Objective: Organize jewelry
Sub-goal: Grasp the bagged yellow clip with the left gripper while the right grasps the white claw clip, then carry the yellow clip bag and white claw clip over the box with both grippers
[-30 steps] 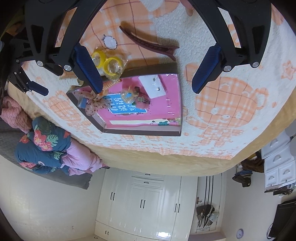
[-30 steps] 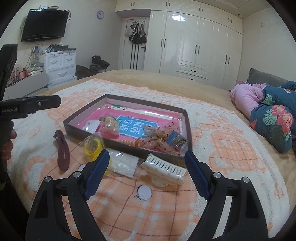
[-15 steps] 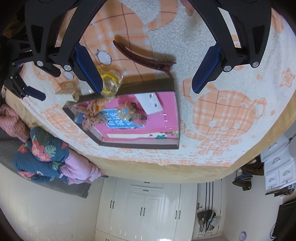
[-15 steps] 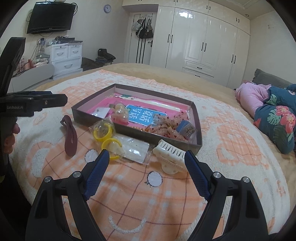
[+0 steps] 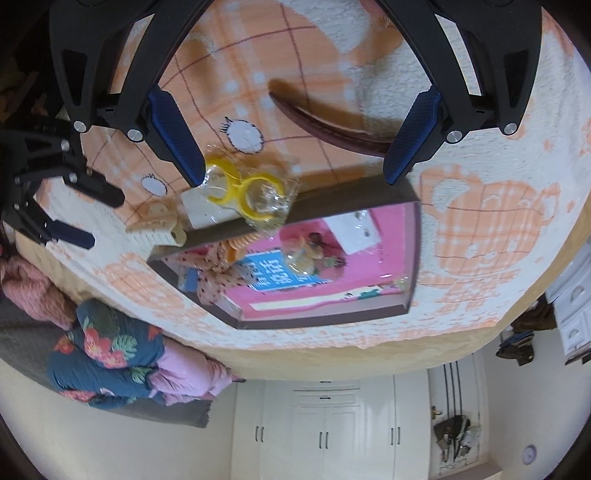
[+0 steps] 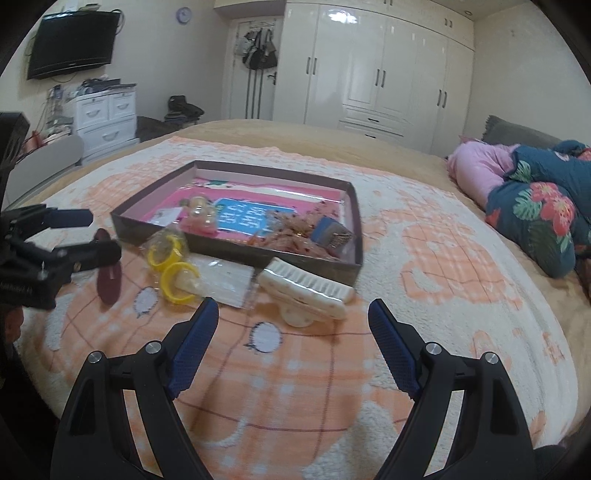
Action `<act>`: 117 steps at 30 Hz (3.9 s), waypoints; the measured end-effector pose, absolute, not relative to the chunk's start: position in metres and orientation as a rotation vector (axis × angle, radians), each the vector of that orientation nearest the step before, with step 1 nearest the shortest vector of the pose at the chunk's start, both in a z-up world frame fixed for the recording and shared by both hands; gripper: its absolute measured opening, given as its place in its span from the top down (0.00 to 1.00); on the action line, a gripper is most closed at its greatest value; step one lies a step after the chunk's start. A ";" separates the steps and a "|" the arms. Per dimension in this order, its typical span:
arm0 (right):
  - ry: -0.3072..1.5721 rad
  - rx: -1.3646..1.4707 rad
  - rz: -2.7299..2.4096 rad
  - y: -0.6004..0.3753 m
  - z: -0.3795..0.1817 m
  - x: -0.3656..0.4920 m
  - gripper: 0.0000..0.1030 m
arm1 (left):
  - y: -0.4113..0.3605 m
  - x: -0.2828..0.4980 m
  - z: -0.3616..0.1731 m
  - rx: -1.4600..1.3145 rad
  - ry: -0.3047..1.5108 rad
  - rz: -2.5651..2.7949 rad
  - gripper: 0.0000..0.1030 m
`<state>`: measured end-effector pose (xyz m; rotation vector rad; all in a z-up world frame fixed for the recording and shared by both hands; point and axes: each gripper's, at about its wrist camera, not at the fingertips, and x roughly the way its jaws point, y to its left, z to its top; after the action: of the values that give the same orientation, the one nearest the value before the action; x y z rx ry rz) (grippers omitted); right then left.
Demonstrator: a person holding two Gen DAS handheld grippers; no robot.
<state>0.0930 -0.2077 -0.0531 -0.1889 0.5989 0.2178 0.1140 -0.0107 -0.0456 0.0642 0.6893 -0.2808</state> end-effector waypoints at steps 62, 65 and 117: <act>0.777 -0.026 0.325 -0.207 -0.085 0.175 0.34 | -0.027 0.139 -0.063 0.037 0.792 -0.370 0.62; 0.764 -0.008 0.306 -0.213 -0.082 0.173 0.34 | -0.025 0.138 -0.061 0.032 0.786 -0.366 0.63; 0.568 -0.092 0.332 -0.191 -0.029 0.163 0.34 | 0.022 0.165 0.006 -0.105 0.581 -0.288 0.98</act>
<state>0.1625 -0.1914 -0.0290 -0.0918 0.5684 0.3323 0.1651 0.0218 0.0057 -0.1050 0.5806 -0.2879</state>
